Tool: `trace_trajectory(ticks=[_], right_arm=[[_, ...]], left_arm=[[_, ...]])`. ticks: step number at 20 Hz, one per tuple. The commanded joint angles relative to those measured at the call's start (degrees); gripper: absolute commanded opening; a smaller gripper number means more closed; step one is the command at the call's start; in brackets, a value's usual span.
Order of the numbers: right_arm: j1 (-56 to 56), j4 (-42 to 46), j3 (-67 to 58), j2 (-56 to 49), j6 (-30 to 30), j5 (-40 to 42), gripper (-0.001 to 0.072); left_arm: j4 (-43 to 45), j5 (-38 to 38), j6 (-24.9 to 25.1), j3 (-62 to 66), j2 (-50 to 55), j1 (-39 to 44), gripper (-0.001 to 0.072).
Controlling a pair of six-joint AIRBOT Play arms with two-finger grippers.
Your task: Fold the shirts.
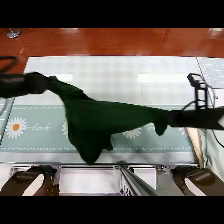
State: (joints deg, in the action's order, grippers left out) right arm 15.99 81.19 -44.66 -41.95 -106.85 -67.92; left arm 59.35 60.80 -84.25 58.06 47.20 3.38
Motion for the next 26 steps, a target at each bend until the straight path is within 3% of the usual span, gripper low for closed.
trace_trajectory(ticks=[1,2,3,4,5,6,8,9,11,13,15,18,21,26], right_arm=[[-6.93,-5.22,4.17,-11.06,0.72,19.54,0.0021],[-8.98,-9.57,2.43,-14.88,2.78,21.0,0.0021],[-11.02,-14.93,0.0,-19.1,5.75,20.94,0.0086],[-12.96,-19.98,-2.93,-22.91,10.12,19.37,0.0344],[-15.17,-22.56,-6.27,-25.9,12.37,15.67,0.0559],[-18.05,-24.44,-10.32,-28.22,15.02,9.73,0.0631],[-25.0,-23.15,-16.81,-28.87,20.92,-1.75,0.0631],[-28.61,-19.98,-17.99,-27.43,21.86,-5.18,0.0631],[-35.67,-10.73,-14.93,-21.35,21.73,-7.26,0.063],[-40.54,-12.37,-3.52,-12.79,20.65,-1.09,0.0628],[-41.68,-21.79,9.51,-4.17,21.7,5.51,0.0627],[-39.21,-31.87,21.16,4.15,24.35,9.11,0.0626],[-34.75,-31.78,22.75,4.61,24.59,9.55,0.0626],[-30.42,-31.82,22.75,4.61,22.84,12.35,0.0626]], left_arm=[[-6.91,-11.65,1.07,-5.86,10.95,1.09,0.0032],[-8.72,-12.9,1.25,-5.42,14.32,2.14,0.0033],[-10.43,-13.22,1.25,-4.39,17.86,3.15,0.0055],[-11.41,-12.81,1.25,-2.89,20.68,3.63,0.023],[-11.39,-10.71,1.25,-0.57,23.1,3.65,0.0657],[-10.67,-6.05,1.49,2.38,24.87,2.49,0.0701],[-3.26,5.46,3.8,7.67,26.08,-1.7,0.0701],[1.49,9.46,2.67,8.04,25.46,-4.26,0.0701],[5.84,14.58,2.34,3.8,22.67,-10.05,0.0701],[3.8,12.87,2.38,-7.45,17.2,-14.71,0.0701],[1.29,9.01,2.54,-20.59,11.3,-17.11,0.07],[-10.82,2.78,4.22,-34.99,5.07,-18.99,0.07],[-25.46,-1.62,11.45,-42.18,5.16,-17.09,0.07],[-25.55,-4.87,11.19,-43.43,8.07,-12.11,0.0699]])
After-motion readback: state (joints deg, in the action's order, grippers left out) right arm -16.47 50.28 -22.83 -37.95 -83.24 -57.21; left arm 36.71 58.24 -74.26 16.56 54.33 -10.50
